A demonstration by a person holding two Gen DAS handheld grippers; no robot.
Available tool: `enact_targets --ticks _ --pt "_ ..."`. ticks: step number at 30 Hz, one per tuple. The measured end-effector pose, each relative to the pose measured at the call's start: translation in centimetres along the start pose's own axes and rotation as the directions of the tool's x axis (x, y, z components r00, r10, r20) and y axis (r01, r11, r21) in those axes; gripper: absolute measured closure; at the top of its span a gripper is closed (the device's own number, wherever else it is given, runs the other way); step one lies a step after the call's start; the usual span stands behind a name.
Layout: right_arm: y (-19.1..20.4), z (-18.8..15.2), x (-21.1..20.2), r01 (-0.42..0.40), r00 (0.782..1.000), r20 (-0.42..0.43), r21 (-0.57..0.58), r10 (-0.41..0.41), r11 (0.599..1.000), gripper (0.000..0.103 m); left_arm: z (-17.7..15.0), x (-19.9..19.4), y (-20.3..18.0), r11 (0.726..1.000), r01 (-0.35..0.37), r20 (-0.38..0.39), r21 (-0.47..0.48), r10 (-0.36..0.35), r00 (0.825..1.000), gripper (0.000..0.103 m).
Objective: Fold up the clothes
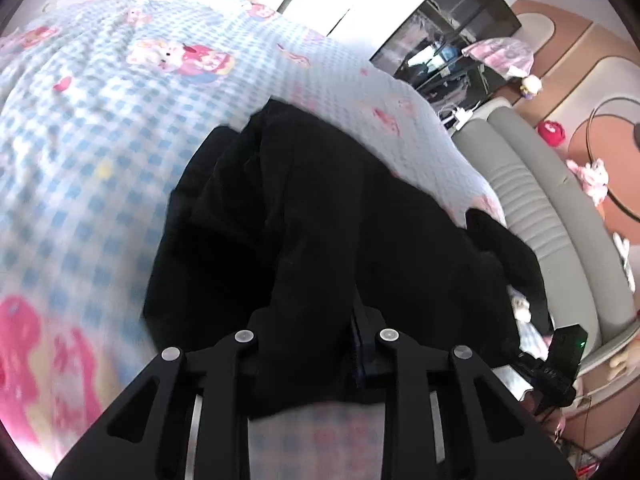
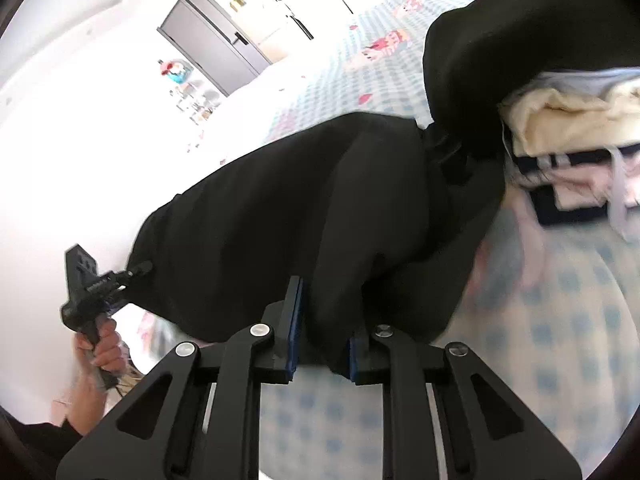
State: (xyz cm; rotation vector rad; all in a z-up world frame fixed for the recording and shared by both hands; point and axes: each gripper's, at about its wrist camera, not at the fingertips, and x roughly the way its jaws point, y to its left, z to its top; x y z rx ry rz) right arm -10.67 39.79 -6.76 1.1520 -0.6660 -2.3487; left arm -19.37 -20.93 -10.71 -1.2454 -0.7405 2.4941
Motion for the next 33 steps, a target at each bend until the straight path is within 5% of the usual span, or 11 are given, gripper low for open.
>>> enact_targets --ticks 4,7,10,14,19,22,25,28,30,32,33 --pt "0.1 -1.6 -0.7 -0.025 1.0 0.01 0.038 0.024 0.999 0.086 -1.8 -0.8 0.4 1.0 -0.018 -0.008 0.018 0.018 1.0 0.075" --pt "-0.6 -1.6 0.7 0.043 0.999 -0.012 0.048 -0.043 0.998 0.08 -1.5 0.4 2.2 0.997 -0.078 -0.009 -0.008 0.078 0.997 0.058" --pt "-1.5 -1.4 2.3 0.098 0.994 -0.05 0.07 -0.095 0.993 0.059 -1.1 0.5 2.7 0.996 -0.09 -0.007 -0.023 0.089 0.996 0.046" --pt "0.0 -0.6 2.3 0.113 0.993 -0.012 -0.001 -0.113 0.994 0.034 0.0 -1.3 1.1 0.995 -0.05 0.066 0.084 0.044 0.997 0.022" --pt "0.6 3.4 3.4 0.106 0.994 0.014 -0.047 -0.106 0.993 0.018 3.2 -0.1 0.4 0.985 -0.061 0.045 0.163 0.054 0.998 0.018" --pt "0.2 6.1 6.4 0.112 0.993 -0.029 -0.06 -0.114 0.992 0.014 4.5 2.3 0.9 0.973 -0.168 0.005 0.157 0.169 0.986 0.018" --pt "-1.2 6.8 8.0 0.172 0.981 -0.081 -0.049 -0.175 0.984 0.014 4.7 1.4 2.5 0.947 -0.302 0.059 0.11 0.297 0.953 0.018" --pt "-1.9 7.0 9.6 0.141 0.983 -0.113 -0.014 -0.142 0.99 0.013 5.4 0.2 4.4 0.982 -0.19 0.088 0.014 0.188 0.978 0.018" --pt "-2.3 7.6 10.8 0.099 0.988 -0.121 0.001 -0.098 0.995 0.012 6.7 2.5 4.5 0.997 -0.07 -0.012 0.02 0.071 0.997 0.017" --pt "-2.3 8.3 12.6 0.046 0.989 -0.142 0.023 -0.043 0.999 0.014 7.4 5.7 3.8 0.998 0.016 -0.131 0.058 -0.009 0.991 0.021" --pt "-2.3 8.5 13.7 -0.017 0.986 -0.164 0.041 0.024 0.999 0.026 7.4 7.4 3.0 0.996 0.032 -0.18 0.086 -0.016 0.984 0.031"
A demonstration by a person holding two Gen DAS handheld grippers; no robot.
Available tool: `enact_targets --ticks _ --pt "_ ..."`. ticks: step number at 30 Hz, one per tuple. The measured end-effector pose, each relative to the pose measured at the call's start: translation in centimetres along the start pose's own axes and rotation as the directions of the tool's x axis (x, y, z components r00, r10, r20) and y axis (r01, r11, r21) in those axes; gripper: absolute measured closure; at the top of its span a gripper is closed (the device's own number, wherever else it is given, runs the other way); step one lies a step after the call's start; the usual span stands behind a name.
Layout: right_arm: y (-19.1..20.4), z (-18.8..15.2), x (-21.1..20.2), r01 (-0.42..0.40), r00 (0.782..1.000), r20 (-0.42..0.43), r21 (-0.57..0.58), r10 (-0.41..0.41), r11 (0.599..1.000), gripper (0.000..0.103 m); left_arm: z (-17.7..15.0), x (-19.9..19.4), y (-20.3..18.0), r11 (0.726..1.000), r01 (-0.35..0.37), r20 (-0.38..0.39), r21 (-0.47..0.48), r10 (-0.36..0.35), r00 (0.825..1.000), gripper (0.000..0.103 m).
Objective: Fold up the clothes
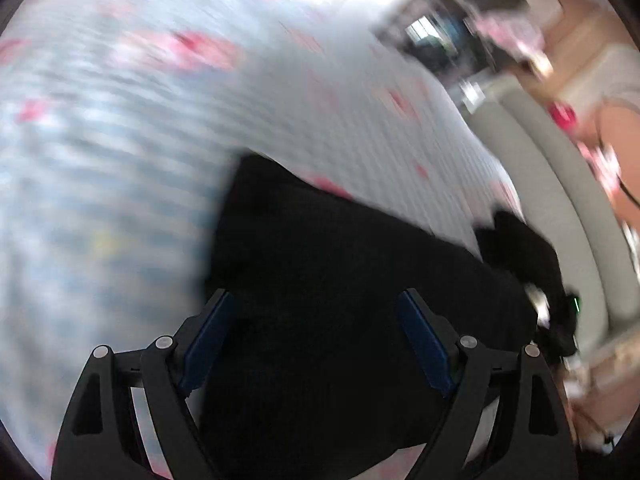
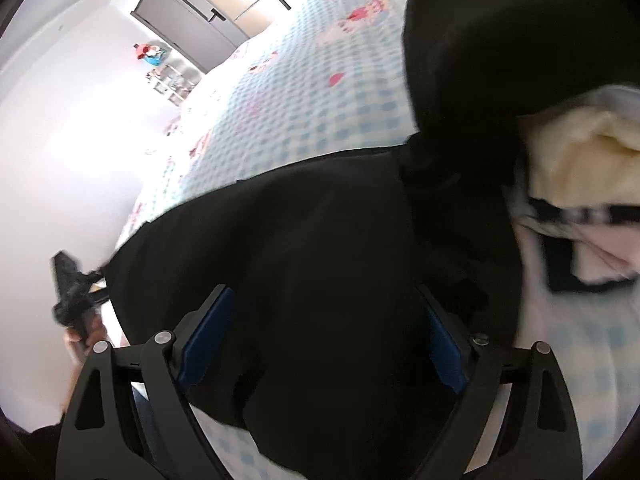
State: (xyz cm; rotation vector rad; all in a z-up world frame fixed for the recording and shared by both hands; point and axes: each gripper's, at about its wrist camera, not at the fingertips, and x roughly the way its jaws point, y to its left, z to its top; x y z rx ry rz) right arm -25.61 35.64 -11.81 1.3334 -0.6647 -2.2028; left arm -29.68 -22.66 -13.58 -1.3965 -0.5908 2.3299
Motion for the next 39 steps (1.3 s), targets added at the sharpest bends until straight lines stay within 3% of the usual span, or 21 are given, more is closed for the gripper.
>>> enact_targets --ticks 1,2,3,4,6,9,11,12,14,15,16,17,19,20,22,23,28,31,33,36,39 --pt "0.0 0.4 0.9 -0.077 0.997 -0.028 0.01 0.077 0.997 0.045 0.2 1.2 -0.8 0.999 -0.027 -0.023 0.029 0.028 0.999 0.046" --pt "0.0 0.6 1.5 -0.101 0.994 -0.036 0.018 0.102 0.995 0.054 0.4 1.9 -1.7 0.995 -0.073 -0.021 0.062 0.074 0.997 0.058" --pt "0.4 0.6 1.9 -0.076 0.997 -0.031 0.005 0.076 0.997 0.071 0.6 2.0 -2.8 0.989 -0.107 0.001 0.1 0.107 0.994 0.064" --pt "1.1 0.6 2.1 -0.034 0.999 -0.018 -0.034 0.033 0.999 0.08 0.7 1.7 -4.0 0.981 -0.133 0.033 0.139 0.13 0.991 0.068" --pt "2.9 0.7 1.5 0.032 0.999 0.036 -0.107 -0.028 0.994 0.086 1.5 0.3 -5.8 0.972 -0.164 0.113 0.167 0.146 0.983 0.07" --pt "5.6 1.5 0.0 0.135 0.983 0.148 -0.198 -0.107 0.971 0.089 3.7 -1.9 -6.5 0.975 -0.18 0.222 0.128 0.148 0.964 0.071" --pt "6.1 2.8 -0.6 0.171 0.969 0.208 -0.185 -0.132 0.968 0.089 5.2 -2.0 -5.6 0.976 -0.201 0.243 0.081 0.176 0.954 0.068" --pt "5.5 3.6 -0.4 0.178 0.966 0.216 -0.144 -0.144 0.974 0.088 6.1 -0.9 -4.5 0.974 -0.221 0.228 0.046 0.205 0.952 0.065" --pt "3.7 4.9 1.0 0.198 0.961 0.207 -0.052 -0.183 0.979 0.084 7.0 2.7 -1.8 0.951 -0.309 0.143 -0.002 0.306 0.941 0.046" --pt "1.5 4.7 1.1 0.24 0.956 0.179 -0.035 -0.231 0.97 0.077 6.9 4.7 -0.1 0.939 -0.342 0.082 -0.029 0.343 0.936 0.044" --pt "-0.3 4.4 2.3 0.294 0.947 0.144 -0.025 -0.288 0.955 0.064 6.6 6.2 1.6 0.938 -0.34 0.025 -0.063 0.342 0.939 0.033" --pt "-1.6 4.3 4.1 0.348 0.933 0.106 -0.016 -0.345 0.937 0.059 6.4 6.6 2.8 0.946 -0.308 0.002 -0.103 0.31 0.951 0.029" --pt "-2.5 3.7 5.0 0.336 0.938 0.084 0.023 -0.337 0.941 0.057 6.0 4.5 3.8 0.954 -0.249 0.043 -0.169 0.26 0.965 0.029" --pt "-2.0 3.4 4.3 0.342 0.933 0.109 0.025 -0.343 0.939 0.055 5.7 3.0 3.7 0.95 -0.258 0.077 -0.176 0.275 0.958 0.027" --pt "-2.2 3.0 2.1 0.384 0.911 0.149 0.029 -0.384 0.923 0.032 5.1 0.0 3.6 0.942 -0.276 0.143 -0.192 0.305 0.941 0.025" --pt "-2.3 2.5 0.9 0.379 0.909 0.168 0.051 -0.382 0.924 0.031 4.4 -1.5 3.6 0.937 -0.283 0.172 -0.207 0.319 0.932 0.024" --pt "-3.3 -2.2 -4.5 0.22 0.93 0.239 0.244 -0.279 0.945 0.028 -2.7 -5.6 4.6 0.93 -0.173 0.223 -0.323 0.253 0.941 0.023" --pt "-3.5 -6.2 -4.9 0.04 0.961 0.244 0.34 -0.129 0.94 0.028 -7.9 -5.1 4.7 0.909 -0.03 0.22 -0.417 0.132 0.966 0.022" --pt "-3.6 -8.3 -3.5 -0.057 0.98 0.195 0.395 -0.024 0.917 0.028 -10.4 -3.3 5.0 0.885 0.067 0.177 -0.46 0.018 0.984 0.021" --pt "-3.4 -9.7 -0.5 -0.089 0.993 0.107 0.424 0.048 0.901 0.028 -11.3 -2.3 4.8 0.893 0.064 0.211 -0.445 0.035 0.977 0.021" --pt "-3.0 -8.6 0.3 -0.087 0.989 0.144 0.402 0.03 0.911 0.022 -10.2 -2.6 6.0 0.857 0.171 0.31 -0.486 -0.014 0.951 0.021"
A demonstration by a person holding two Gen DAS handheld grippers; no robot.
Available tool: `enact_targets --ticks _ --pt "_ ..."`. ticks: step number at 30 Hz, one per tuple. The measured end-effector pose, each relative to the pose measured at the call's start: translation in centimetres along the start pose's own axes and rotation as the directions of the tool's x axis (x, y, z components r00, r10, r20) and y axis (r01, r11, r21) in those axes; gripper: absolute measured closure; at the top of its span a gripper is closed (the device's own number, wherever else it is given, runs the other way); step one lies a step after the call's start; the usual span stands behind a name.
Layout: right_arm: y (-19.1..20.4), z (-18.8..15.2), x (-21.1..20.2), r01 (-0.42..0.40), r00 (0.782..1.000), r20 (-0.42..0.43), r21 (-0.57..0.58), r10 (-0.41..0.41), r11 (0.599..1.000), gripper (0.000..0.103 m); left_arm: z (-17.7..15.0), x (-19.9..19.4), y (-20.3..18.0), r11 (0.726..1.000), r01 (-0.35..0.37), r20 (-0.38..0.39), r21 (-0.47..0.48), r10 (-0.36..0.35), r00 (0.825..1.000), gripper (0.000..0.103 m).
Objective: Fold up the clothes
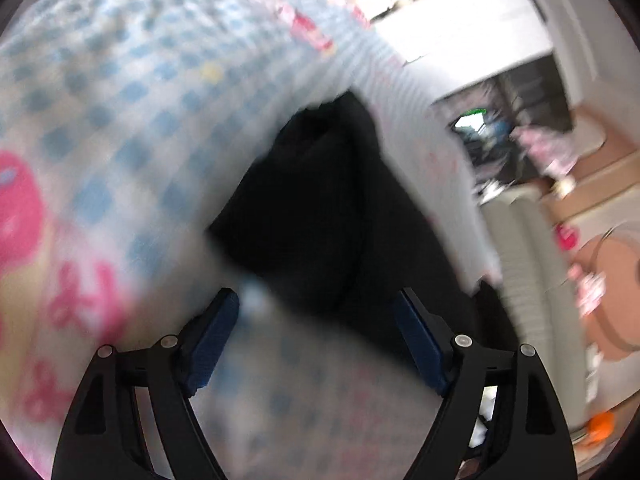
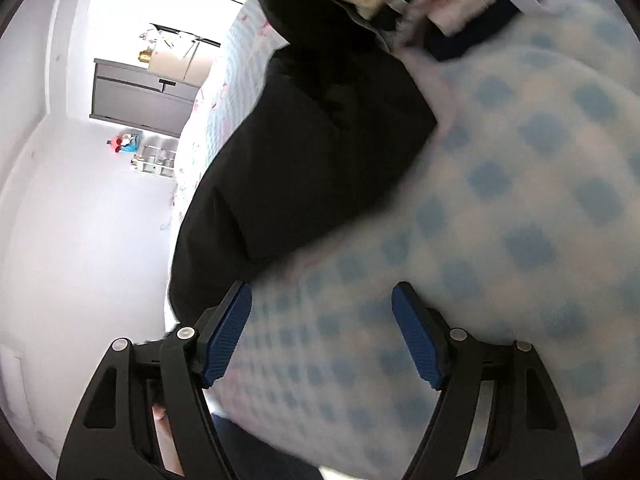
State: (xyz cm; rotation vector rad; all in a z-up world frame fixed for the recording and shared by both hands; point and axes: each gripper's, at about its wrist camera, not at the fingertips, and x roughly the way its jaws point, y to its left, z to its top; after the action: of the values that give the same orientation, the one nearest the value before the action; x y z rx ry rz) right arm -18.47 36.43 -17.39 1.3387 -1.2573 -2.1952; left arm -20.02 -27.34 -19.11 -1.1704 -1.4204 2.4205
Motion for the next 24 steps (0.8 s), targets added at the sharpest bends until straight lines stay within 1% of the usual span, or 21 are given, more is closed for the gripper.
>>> enact_targets --ticks 1,4,5,6,7,8,9,10,11,12,13,14,15,16,17,18,20,22,24 --pt "0.4 0.0 0.2 -0.029 0.999 0.02 0.01 0.028 1.0 0.017 0.6 0.2 0.5 0.999 0.018 0.021 -0.048 -0.017 1.0 0.021" --pt "0.8 0.5 0.6 -0.068 0.99 0.125 0.058 0.06 0.996 0.01 1.9 1.7 2.0 0.982 0.085 0.068 -0.167 -0.074 0.995 0.018" --pt "0.9 1.0 1.0 -0.077 0.986 0.153 0.08 0.064 0.994 0.008 2.2 2.2 2.2 0.978 0.095 0.08 -0.185 -0.081 0.993 0.017" --pt "0.8 1.5 1.4 -0.085 0.982 0.177 0.105 0.066 0.991 0.004 2.4 2.8 1.8 0.983 0.068 0.083 -0.168 -0.055 0.995 0.016" --pt "0.0 3.4 -0.9 -0.09 0.979 0.193 0.123 0.065 0.988 0.002 2.6 3.5 1.2 0.99 0.023 0.082 -0.136 -0.012 0.997 0.016" --pt "-0.4 4.0 -1.8 -0.079 0.978 0.202 0.128 0.052 0.989 0.002 2.9 4.3 0.6 0.994 -0.023 0.082 -0.103 0.031 0.996 0.016" --pt "-0.4 1.6 -2.3 -0.055 0.978 0.207 0.119 0.03 0.991 0.002 3.1 5.0 0.0 0.995 -0.068 0.084 -0.07 0.074 0.994 0.018" --pt "-0.3 0.8 -2.0 -0.017 0.978 0.209 0.097 -0.004 0.995 0.004 3.3 5.7 -0.6 0.993 -0.114 0.087 -0.037 0.117 0.989 0.028" --pt "1.8 0.6 1.4 0.035 0.977 0.206 0.067 -0.049 0.997 0.007 3.5 5.8 -1.7 0.989 -0.146 0.094 0.011 0.144 0.985 0.042" --pt "3.3 0.5 2.9 0.079 0.976 0.202 0.029 -0.083 0.996 0.022 3.7 5.3 -3.0 0.983 -0.168 0.104 0.069 0.16 0.982 0.048" --pt "4.3 0.4 3.2 0.117 0.973 0.2 -0.013 -0.112 0.993 0.04 3.9 4.8 -4.3 0.974 -0.19 0.116 0.126 0.176 0.978 0.058" --pt "5.7 0.3 3.1 0.163 0.967 0.21 -0.074 -0.145 0.984 0.047 4.1 4.3 -5.6 0.96 -0.212 0.128 0.183 0.19 0.973 0.066" --pt "7.1 -0.1 2.7 0.216 0.958 0.224 -0.139 -0.182 0.967 0.062 4.1 3.6 -6.8 0.948 -0.219 0.134 0.229 0.193 0.972 0.069" --pt "8.5 -0.6 2.3 0.268 0.946 0.238 -0.201 -0.219 0.942 0.071 3.9 2.7 -7.9 0.938 -0.217 0.134 0.269 0.187 0.973 0.076" --pt "10.0 -1.0 1.8 0.32 0.933 0.256 -0.262 -0.254 0.911 0.073 3.7 2.0 -8.5 0.931 -0.216 0.13 0.295 0.185 0.974 0.081" --pt "10.9 -1.8 0.9 0.327 0.93 0.265 -0.291 -0.253 0.899 0.076 3.2 1.0 -8.9 0.929 -0.208 0.121 0.307 0.178 0.977 0.081" --pt "12.0 -3.7 -1.5 0.305 0.935 0.278 -0.317 -0.22 0.898 0.079 1.1 -2.3 -8.9 0.938 -0.164 0.11 0.307 0.136 0.985 0.082" --pt "11.7 -6.2 -4.1 0.286 0.939 0.284 -0.32 -0.196 0.903 0.079 -0.9 -4.7 -7.6 0.944 -0.137 0.096 0.3 0.113 0.989 0.082" --pt "9.9 -8.6 -5.0 0.294 0.943 0.246 -0.31 -0.222 0.904 0.078 -2.8 -5.7 -5.2 0.952 -0.123 0.055 0.28 0.112 0.992 0.077"
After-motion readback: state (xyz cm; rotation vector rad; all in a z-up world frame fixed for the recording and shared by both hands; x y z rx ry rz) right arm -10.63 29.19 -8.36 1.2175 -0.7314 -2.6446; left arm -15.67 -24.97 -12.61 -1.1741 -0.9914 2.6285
